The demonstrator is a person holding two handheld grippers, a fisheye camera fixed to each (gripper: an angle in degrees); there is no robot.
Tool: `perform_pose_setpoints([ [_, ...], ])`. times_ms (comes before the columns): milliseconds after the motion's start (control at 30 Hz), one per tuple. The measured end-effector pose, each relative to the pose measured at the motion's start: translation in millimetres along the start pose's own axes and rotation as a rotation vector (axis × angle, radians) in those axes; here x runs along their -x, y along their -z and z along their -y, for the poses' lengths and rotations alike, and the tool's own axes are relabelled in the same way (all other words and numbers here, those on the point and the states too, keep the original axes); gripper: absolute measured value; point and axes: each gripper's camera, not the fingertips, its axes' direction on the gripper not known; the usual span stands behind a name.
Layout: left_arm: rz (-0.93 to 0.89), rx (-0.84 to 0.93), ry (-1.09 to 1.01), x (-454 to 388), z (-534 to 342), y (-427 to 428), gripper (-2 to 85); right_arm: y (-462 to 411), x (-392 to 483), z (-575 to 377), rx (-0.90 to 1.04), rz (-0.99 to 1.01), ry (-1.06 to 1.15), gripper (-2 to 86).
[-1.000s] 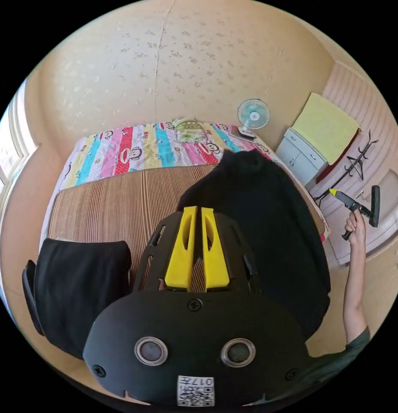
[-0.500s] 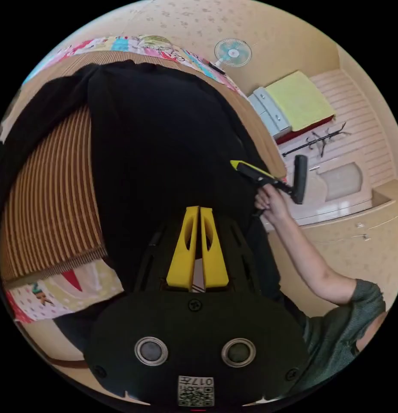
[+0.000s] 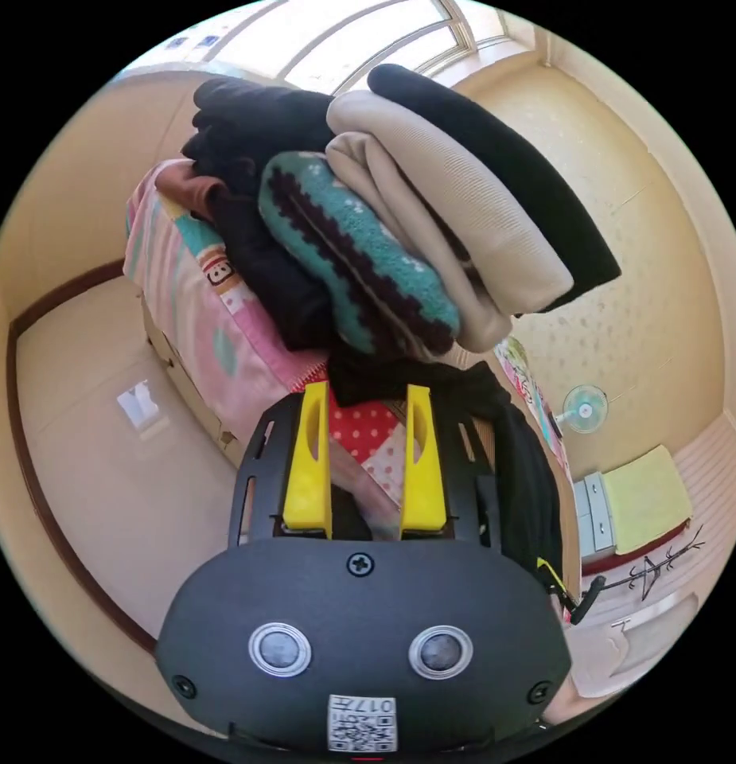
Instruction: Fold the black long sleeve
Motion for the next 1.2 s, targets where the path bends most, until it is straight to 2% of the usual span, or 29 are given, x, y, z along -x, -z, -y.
perform_pose_setpoints([
  [100,-0.003,0.040,0.062,20,7,-24,15.7,6,-2,-4,0.021,-0.099,0.026,0.2],
  [167,0.000,0.099,0.104,33,5,-49,12.9,10,-7,-6,0.024,-0.115,-0.001,0.2],
  [233,-0.004,0.064,0.139,42,0,-45,10.4,15,-18,-8,0.027,-0.087,-0.052,0.2],
  [300,-0.114,0.078,0.119,48,-5,-40,7.1,21,-34,-7,0.036,-0.025,-0.117,0.3],
  [333,-0.226,0.088,0.104,51,-10,-34,5.4,22,-37,-6,0.039,-0.009,-0.132,0.3],
  [367,-0.322,0.088,0.067,49,-17,-23,5.1,24,-45,-4,0.044,0.032,-0.174,0.3],
  [433,-0.383,0.109,-0.053,29,-29,-2,4.5,26,-63,0,0.065,0.128,-0.303,0.3],
  [500,-0.376,0.132,-0.229,-10,-49,22,4.2,26,-82,10,0.111,0.240,-0.490,0.3],
  [533,-0.386,0.129,-0.344,-39,-62,37,4.1,27,-82,14,0.110,0.242,-0.504,0.3],
  [633,-0.451,0.051,-0.497,-85,-68,79,4.0,44,-49,39,-0.054,0.143,-0.332,0.2],
  [700,-0.422,-0.069,-0.500,-91,-58,109,4.0,51,-14,59,-0.152,-0.061,-0.176,0.2],
  [767,-0.379,-0.168,-0.442,-88,-39,132,4.0,43,1,70,-0.194,-0.180,-0.101,0.2],
  [833,-0.396,-0.170,-0.441,-90,-24,130,4.0,21,2,79,-0.160,-0.249,-0.079,0.2],
  [900,-0.388,-0.144,-0.435,-96,-11,120,4.0,-31,-11,85,0.086,-0.269,-0.068,0.3],
  [1033,-0.313,-0.167,-0.499,-135,6,93,4.0,-29,-13,76,0.016,-0.273,-0.064,0.4],
  [1100,-0.372,-0.174,-0.587,-167,10,71,4.0,-34,-5,71,-0.002,-0.337,-0.030,0.3],
  [1200,-0.475,-0.078,-0.638,-242,16,14,3.9,-43,7,71,0.016,-0.447,0.020,0.3],
])
